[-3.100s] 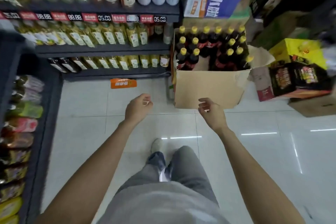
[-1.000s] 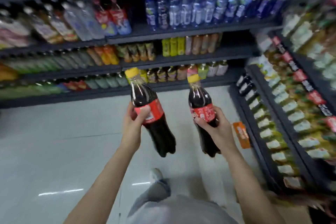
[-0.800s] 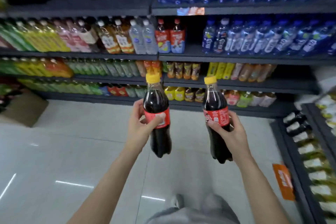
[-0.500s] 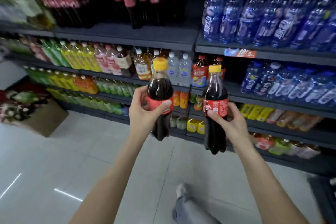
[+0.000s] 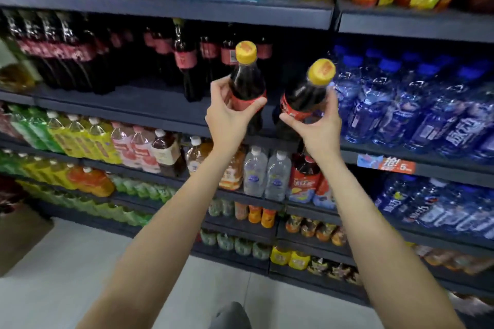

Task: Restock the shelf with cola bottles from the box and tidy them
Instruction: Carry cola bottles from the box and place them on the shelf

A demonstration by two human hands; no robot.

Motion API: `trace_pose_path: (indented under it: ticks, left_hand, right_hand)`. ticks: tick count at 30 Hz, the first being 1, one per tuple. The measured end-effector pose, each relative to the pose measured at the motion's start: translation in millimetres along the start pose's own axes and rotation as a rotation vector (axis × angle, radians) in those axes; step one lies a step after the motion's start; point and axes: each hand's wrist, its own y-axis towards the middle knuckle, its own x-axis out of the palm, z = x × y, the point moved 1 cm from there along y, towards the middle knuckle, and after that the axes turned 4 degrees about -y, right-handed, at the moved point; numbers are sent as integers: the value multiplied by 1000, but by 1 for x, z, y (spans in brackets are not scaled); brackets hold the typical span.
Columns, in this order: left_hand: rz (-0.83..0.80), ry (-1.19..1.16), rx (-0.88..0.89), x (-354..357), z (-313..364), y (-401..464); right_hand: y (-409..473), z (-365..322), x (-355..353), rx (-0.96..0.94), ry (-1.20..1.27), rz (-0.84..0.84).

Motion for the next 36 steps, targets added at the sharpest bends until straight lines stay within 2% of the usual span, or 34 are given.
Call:
trace_pose_path:
  ticks: [7,18,23,28,32,36]
  left_hand:
    - [-74,24,47,52,-59,76]
    - [-65,143,107,115,-113,163]
    - [-153,173,150,137,-123,189]
    - [-262,253,265,139,-137,183]
    - [-345,387,242,128,-143,180]
    - [-372,433,229,122,-142,178]
  right_hand:
    - [91,52,63,-47,-136,155]
    - [215,128,117,127,-211,288]
    - [246,154,125,123,-284,330]
    - [269,160,129,136,-363,302]
    - [278,154,132,188,-516,230]
    - [278,151,131,216,-567,203]
